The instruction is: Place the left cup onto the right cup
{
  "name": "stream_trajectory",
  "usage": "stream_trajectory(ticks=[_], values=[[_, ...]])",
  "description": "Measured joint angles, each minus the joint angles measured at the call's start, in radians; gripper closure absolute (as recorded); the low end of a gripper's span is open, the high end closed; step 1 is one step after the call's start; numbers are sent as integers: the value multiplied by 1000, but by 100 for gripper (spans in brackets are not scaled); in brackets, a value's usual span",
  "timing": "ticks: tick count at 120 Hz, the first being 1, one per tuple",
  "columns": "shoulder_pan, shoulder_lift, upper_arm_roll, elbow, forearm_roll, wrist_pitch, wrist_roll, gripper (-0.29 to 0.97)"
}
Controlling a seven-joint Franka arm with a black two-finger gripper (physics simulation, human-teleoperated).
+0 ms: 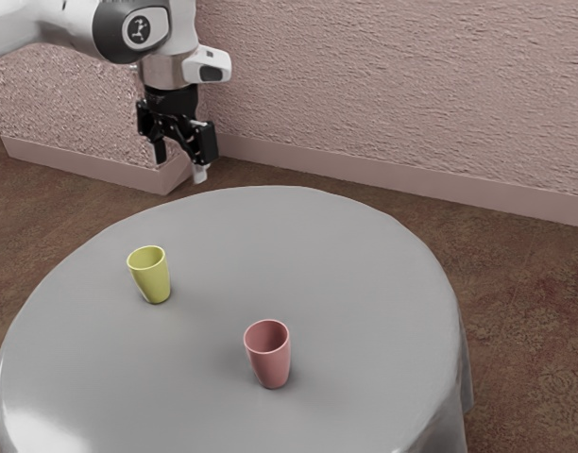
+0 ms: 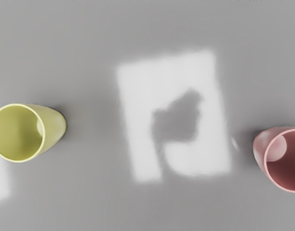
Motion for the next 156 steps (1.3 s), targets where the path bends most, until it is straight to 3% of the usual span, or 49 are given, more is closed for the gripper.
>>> stream_trajectory(ticks=[49, 156], values=[[-2, 26, -1, -10, -9, 52, 1, 0], [115, 93, 1, -205, -95, 260, 1, 2]])
